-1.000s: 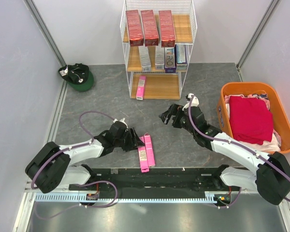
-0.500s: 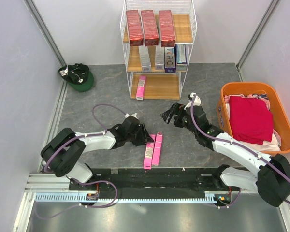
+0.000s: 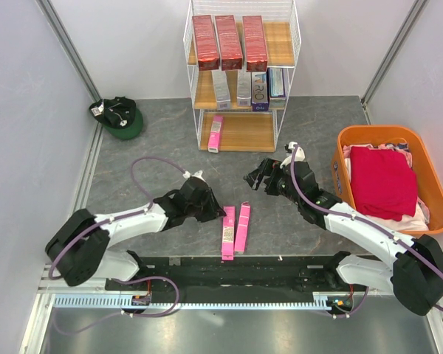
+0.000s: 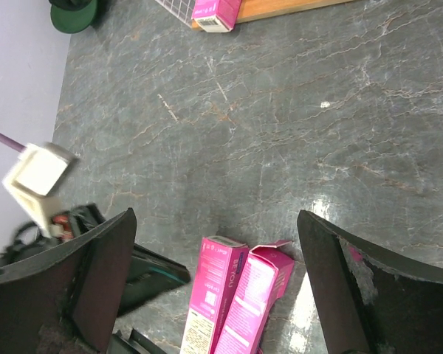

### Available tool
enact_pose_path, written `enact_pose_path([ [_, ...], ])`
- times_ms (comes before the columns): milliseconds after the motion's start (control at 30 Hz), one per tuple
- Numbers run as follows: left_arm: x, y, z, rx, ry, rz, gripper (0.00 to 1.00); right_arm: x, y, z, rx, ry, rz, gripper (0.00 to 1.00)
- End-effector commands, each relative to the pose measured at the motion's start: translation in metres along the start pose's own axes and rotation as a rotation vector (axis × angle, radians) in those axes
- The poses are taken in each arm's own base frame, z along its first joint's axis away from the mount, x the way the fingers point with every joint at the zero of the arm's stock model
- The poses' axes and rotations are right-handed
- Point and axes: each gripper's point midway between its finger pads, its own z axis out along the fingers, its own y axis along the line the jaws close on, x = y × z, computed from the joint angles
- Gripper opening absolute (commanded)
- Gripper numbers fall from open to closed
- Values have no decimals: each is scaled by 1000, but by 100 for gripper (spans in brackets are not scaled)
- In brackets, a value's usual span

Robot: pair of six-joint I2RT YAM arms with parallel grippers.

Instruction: Place and organize the toothpastes onto the shelf

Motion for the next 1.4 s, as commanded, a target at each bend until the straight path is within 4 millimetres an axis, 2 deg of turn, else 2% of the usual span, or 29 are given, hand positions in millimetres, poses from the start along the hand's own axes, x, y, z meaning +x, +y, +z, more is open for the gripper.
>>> enact_pose_path([
  [0,-26,-12,-22,61,-91,27,22,-6,10,-2,-39,-4,-16,98],
  [133,-39,-12,-34,86,-124,10,18,-7,14,-4,-55,-4,-19,98],
  [200,-41,-12,-36,82,-118,23,20,-6,13,-4,-56,2,-24,98],
  [333,-30,-16,-27,77,-27,101,53,-1,9,-3,-46,13,-31,98],
  [367,-28,-19,-27,65,-12,121,56,0,7,-2,-41,16,-31,98],
  [433,-25,-12,-19,10,5,158,63,1,7,-2,-39,21,-31,98],
  [667,-7,-14,0,-58,62,246,66,3,3,-3,-26,19,-33,98],
  [867,2,-7,21,-162,84,299,65,4,-1,-2,-13,22,-35,98],
  [967,5,-15,28,-186,80,341,64,5,-2,-2,-10,23,-38,98],
  [1033,12,-8,35,-241,98,371,64,4,-2,-3,-7,17,-36,98],
  [1067,10,-14,37,-246,90,379,64,3,-4,-2,-1,18,-38,98],
  [1133,15,-6,45,-313,97,404,61,4,-4,-3,-1,17,-39,98],
  [1167,15,-6,44,-339,102,405,59,4,-3,-3,-2,21,-38,98],
  [1200,17,2,49,-378,107,412,52,4,-3,-4,-2,18,-38,98],
  [1267,19,4,49,-404,118,410,42,3,-4,-4,-1,17,-39,98],
  [1300,19,6,48,-409,119,411,32,3,-3,-4,-1,15,-39,98],
  [1367,17,6,45,-416,108,401,31,2,-4,-6,3,10,-40,98],
])
